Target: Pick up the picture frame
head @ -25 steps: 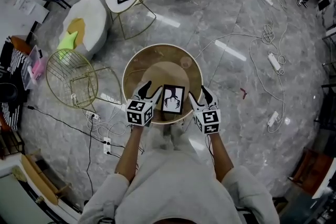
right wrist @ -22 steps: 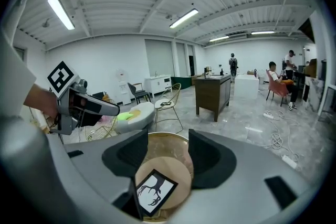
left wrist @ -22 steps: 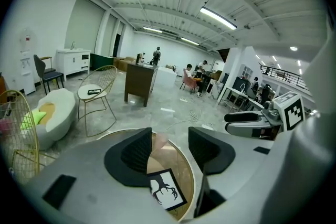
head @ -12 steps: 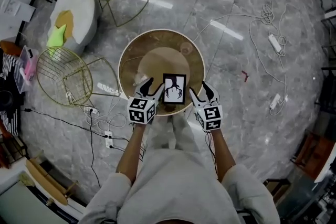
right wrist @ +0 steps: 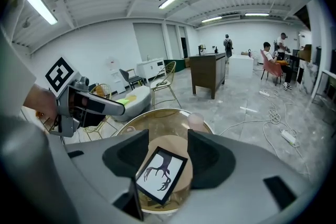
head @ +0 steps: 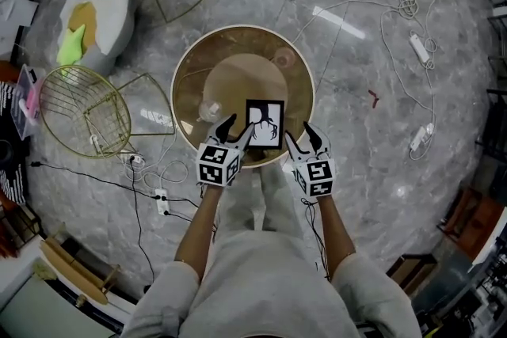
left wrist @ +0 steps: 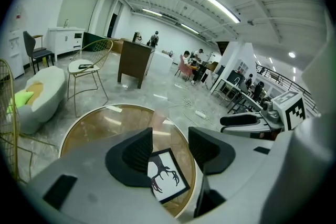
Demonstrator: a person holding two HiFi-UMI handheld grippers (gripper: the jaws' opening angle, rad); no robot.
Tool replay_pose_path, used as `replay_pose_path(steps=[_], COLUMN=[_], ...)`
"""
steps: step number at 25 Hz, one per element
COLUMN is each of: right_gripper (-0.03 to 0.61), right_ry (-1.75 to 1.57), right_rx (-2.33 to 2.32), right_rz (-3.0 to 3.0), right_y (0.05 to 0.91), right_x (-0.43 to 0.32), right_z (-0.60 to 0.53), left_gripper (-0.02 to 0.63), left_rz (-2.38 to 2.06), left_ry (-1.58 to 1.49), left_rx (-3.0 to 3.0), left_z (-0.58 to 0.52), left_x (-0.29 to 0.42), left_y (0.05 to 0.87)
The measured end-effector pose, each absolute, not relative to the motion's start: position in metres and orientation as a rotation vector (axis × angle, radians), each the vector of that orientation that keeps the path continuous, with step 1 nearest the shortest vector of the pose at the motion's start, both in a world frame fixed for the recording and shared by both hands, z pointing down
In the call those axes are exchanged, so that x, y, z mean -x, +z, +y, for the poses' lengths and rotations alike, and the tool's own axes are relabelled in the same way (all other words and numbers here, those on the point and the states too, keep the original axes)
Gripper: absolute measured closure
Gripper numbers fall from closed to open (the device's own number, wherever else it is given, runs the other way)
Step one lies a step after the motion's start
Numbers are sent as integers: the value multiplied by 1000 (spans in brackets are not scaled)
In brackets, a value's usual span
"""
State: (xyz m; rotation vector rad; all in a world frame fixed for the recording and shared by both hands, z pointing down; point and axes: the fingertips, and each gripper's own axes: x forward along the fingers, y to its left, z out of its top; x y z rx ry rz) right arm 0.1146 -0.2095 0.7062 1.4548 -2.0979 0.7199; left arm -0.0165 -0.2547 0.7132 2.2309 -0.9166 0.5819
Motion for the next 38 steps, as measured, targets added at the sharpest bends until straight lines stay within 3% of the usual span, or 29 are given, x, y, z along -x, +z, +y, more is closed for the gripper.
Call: replay_pose_path(steps=[38], right_gripper=[405], right_ry=[973], right_rx=[-1277], right_rz=[-1898], right_y=[933], right_x=[-102], right_z=[-169], left_gripper=[420], left_rz=[-903], left_ry=[821], left_rx=[-1969], left_z=[-199], left_x=[28], left_y=[943])
